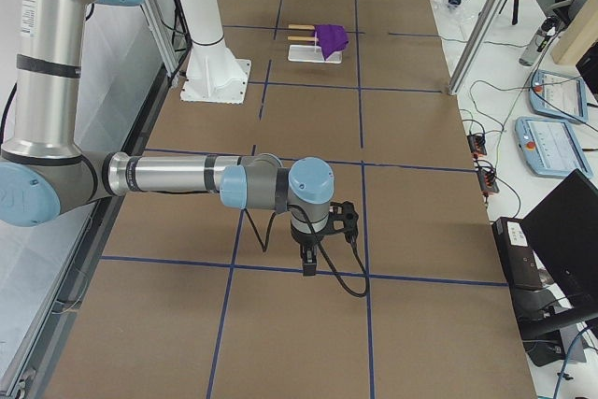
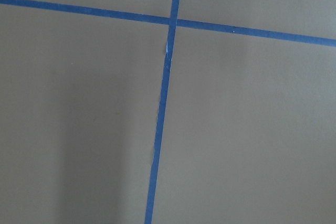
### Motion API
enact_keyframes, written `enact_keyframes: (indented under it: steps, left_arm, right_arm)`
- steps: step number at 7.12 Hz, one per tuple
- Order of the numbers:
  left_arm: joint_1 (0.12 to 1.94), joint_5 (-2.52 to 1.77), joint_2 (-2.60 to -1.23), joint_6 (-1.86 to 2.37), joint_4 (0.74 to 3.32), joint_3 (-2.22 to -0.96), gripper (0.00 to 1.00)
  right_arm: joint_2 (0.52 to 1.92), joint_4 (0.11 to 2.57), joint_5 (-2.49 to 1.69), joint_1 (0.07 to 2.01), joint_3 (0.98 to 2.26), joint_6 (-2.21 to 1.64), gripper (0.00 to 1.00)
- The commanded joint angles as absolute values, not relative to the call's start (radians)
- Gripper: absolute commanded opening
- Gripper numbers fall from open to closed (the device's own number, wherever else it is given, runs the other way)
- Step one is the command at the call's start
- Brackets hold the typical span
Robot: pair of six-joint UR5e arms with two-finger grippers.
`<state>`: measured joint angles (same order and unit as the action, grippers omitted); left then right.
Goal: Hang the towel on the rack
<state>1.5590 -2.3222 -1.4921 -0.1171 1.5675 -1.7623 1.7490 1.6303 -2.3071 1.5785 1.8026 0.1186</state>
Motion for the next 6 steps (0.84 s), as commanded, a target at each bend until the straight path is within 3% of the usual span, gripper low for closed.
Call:
enact_keyframes:
  steps: [1,6]
  left_arm:
    - [1.560,-2.365,-1.477,-0.115,1.568,-1.784,1.00]
    - [1.559,-2.361,-1.465,-0.115,1.569,-1.775,1.00]
  right_arm:
    - [1.746,1.629,-2.307,1.577,1.798,0.120,1.00]
    - [1.746,1.629,-2.309,1.577,1.798,0.118,1.00]
